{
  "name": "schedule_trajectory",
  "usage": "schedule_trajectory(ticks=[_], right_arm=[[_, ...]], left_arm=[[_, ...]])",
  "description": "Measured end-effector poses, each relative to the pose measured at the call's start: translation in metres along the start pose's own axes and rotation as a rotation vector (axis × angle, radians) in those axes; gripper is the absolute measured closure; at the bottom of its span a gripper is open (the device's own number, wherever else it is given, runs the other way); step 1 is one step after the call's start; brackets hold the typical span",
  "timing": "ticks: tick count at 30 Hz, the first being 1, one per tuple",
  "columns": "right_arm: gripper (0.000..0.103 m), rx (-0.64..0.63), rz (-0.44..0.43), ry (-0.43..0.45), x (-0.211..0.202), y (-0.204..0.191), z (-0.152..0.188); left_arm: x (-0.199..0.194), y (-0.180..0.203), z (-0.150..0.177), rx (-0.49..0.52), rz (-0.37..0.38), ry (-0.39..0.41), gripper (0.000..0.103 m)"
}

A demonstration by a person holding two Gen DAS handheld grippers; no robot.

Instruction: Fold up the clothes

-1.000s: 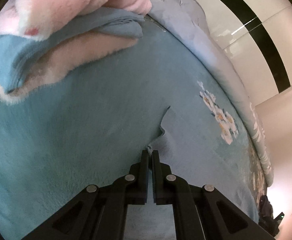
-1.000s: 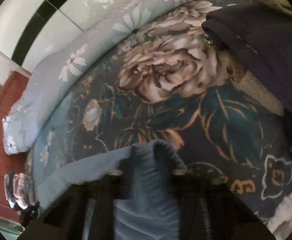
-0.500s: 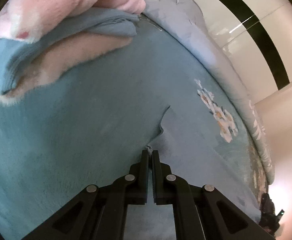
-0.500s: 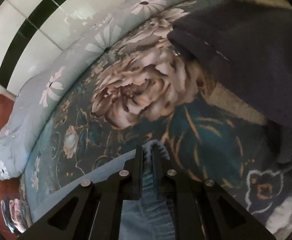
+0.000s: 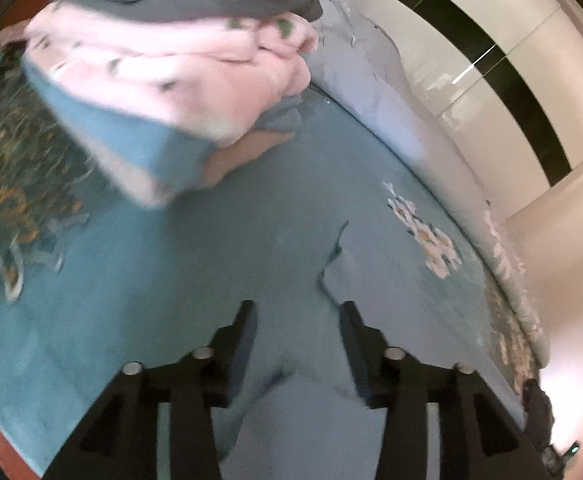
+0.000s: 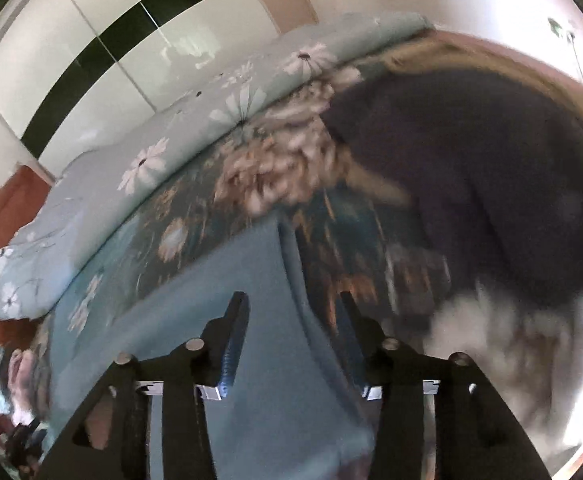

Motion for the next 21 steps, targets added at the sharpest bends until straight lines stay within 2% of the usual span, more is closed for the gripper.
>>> schedule_trajectory(ticks=[5,10,14,21], right_arm=[[0.051,0.079,-0.032,-0.056,-0.018,0.034,0.05],[0.049,0.157,-0.03,-0.068,-0.022,0.059,0.075],[0.049,0.219,-0.097,-0.077,-0.024,0.063,0.08],[0.048,0.273,-0.223,-0.128,-0.009,0.041,0.095]], left_arm=[[-0.02,-0.013,0.03,-0.015,-0.041,0.001,0.043],[-0.02,-0.015,0.061,-0.052,0.003,-0.046,0.041],[-0.018,-0.008,0.077,-0.059,0.04,-0.057,0.041],[-0.011,0.011,0.09,-0.039,0.12,-0.081,0.04]])
Point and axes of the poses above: each gripper's, at about its wrist camera, not at the fingertips, and x roughly the way its jaws point, y to its right, z to its underside, the point moved 7 cm from there along x, roughly the way its jaws point, and after that the axes turned 13 degrees about x, right-handed, at the moved point
